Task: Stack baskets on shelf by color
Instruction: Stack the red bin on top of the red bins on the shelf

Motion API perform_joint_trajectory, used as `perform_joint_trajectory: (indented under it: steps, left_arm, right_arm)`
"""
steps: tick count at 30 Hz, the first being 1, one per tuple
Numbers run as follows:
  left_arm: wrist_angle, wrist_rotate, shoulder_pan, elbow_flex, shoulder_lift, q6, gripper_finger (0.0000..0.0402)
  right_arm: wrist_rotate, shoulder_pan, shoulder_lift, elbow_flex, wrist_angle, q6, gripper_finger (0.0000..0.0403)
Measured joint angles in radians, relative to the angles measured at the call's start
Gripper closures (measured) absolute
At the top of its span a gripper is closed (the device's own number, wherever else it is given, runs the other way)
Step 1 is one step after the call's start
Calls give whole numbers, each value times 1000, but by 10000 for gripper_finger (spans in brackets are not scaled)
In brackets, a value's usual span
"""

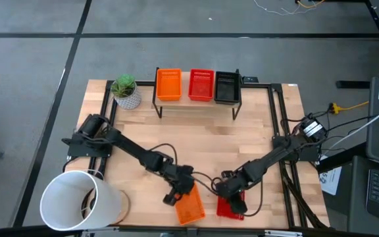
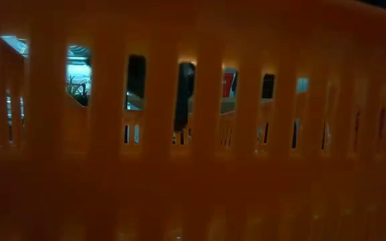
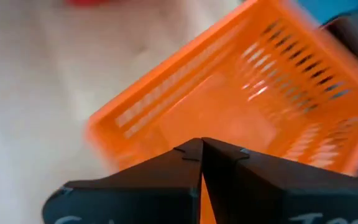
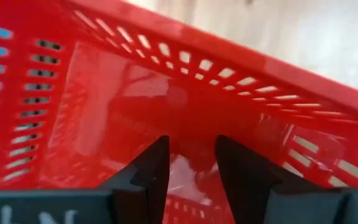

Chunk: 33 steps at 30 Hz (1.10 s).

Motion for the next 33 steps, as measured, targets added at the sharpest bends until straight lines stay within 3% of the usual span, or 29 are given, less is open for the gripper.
perform_joint_trajectory:
  steps: [5, 12, 19, 27, 33]
  left_arm:
    - [-99, -19, 58, 0, 0, 3, 401]
    - [-170, -256, 87, -1, -12, 119, 401]
    - [-262, -437, 143, -1, -12, 214, 401]
    - [-304, -507, 225, -1, -36, 314, 401]
    - [-424, -491, 261, -2, -149, 318, 401]
  right_arm:
    - [139, -20, 10, 34, -90, -3, 264]
    - [372, -81, 12, 74, -273, -96, 264]
    - [565, -219, 12, 74, -425, -186, 264]
    - [599, -350, 10, 74, -427, -309, 264]
    - [515, -365, -46, 80, -476, -347, 264]
